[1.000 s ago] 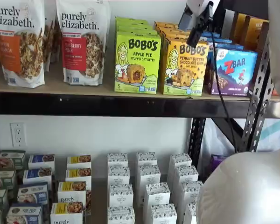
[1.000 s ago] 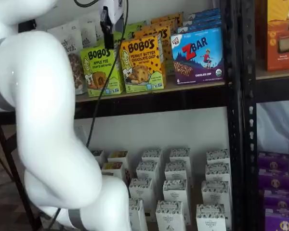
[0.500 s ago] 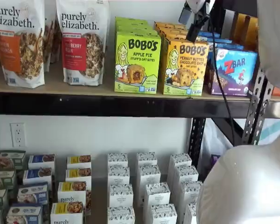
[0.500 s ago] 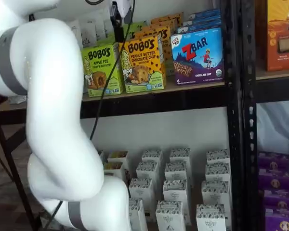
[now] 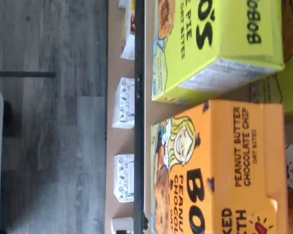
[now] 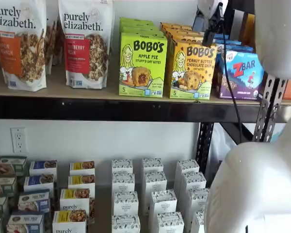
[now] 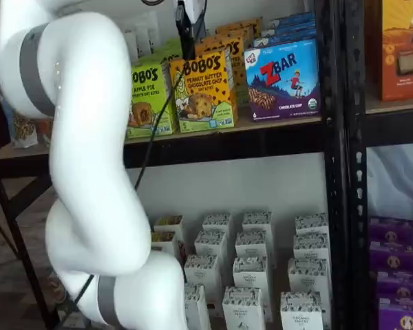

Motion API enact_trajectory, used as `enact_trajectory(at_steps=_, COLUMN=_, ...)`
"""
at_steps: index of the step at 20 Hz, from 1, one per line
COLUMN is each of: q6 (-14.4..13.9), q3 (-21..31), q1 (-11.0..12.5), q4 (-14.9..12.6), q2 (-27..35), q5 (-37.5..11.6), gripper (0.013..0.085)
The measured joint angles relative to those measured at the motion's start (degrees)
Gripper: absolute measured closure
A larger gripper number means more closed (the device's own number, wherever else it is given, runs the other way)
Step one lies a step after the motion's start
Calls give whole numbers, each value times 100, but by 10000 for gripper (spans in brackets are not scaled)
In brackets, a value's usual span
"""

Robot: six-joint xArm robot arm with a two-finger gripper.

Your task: Pick up the orange box on the top shelf, the fifth box from the left

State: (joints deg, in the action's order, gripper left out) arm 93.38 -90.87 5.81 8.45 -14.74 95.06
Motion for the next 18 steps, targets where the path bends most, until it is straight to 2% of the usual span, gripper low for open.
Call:
enact_trajectory(at_steps=11, q6=84, q3=225, q1=-2, q4=-128, q2=193, q5=-374, gripper=130)
enact_trajectory(at_steps=18, q6=32, q3=219, q1=-126, q4=-466, q2=305, q5=-359, gripper=130)
